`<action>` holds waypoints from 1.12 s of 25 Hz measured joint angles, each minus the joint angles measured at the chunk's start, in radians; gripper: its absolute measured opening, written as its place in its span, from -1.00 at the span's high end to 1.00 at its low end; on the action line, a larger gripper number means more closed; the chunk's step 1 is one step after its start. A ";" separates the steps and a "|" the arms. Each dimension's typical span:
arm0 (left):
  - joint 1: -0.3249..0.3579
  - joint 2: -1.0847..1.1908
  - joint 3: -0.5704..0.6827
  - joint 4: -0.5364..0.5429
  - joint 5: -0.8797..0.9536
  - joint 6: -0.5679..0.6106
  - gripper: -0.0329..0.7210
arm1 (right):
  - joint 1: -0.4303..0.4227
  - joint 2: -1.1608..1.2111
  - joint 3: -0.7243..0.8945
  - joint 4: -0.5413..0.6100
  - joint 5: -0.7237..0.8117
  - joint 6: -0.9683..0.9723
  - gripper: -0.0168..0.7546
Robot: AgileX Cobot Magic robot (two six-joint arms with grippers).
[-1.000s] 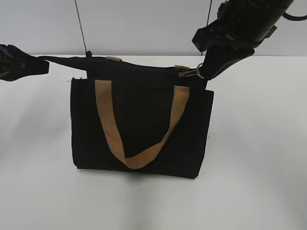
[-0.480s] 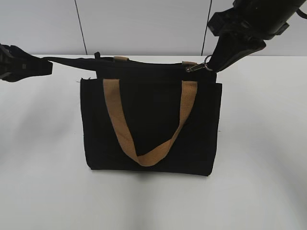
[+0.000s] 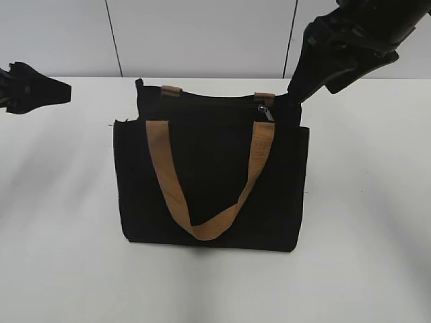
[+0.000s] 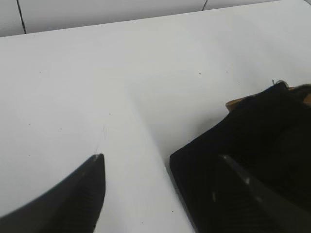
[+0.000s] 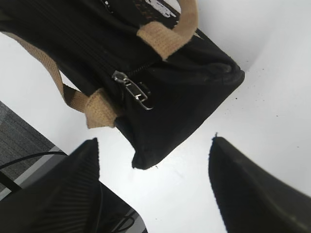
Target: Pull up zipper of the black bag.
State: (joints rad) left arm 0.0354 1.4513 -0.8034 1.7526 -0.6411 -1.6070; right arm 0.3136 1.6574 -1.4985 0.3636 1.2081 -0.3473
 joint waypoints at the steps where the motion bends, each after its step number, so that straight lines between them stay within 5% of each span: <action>1: 0.000 0.000 0.000 0.000 -0.004 0.000 -0.55 | 0.000 0.000 0.000 0.001 0.001 -0.004 -0.44; 7: -0.009 -0.030 0.000 0.000 -0.022 -0.048 -0.57 | 0.000 -0.023 0.000 -0.004 0.003 -0.015 -0.54; 11: -0.073 -0.092 0.000 0.000 0.024 -0.088 -0.44 | 0.021 -0.078 0.000 -0.080 0.004 0.006 -0.54; 15: -0.227 -0.159 0.000 0.000 0.227 -0.146 -0.35 | 0.110 -0.131 0.000 -0.242 0.005 0.078 -0.51; 21: -0.543 -0.171 0.000 -0.013 0.697 -0.164 -0.31 | 0.190 -0.196 0.000 -0.294 0.006 0.129 -0.49; 24: -0.692 -0.137 -0.001 -0.135 0.961 -0.016 -0.29 | 0.195 -0.228 0.000 -0.301 0.007 0.136 -0.49; 28: -0.810 -0.098 -0.007 -0.579 1.170 0.416 -0.28 | 0.196 -0.268 0.005 -0.306 0.008 0.138 -0.49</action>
State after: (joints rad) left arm -0.7747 1.3530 -0.8109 1.1731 0.5292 -1.1905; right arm 0.5094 1.3898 -1.4937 0.0581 1.2165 -0.2097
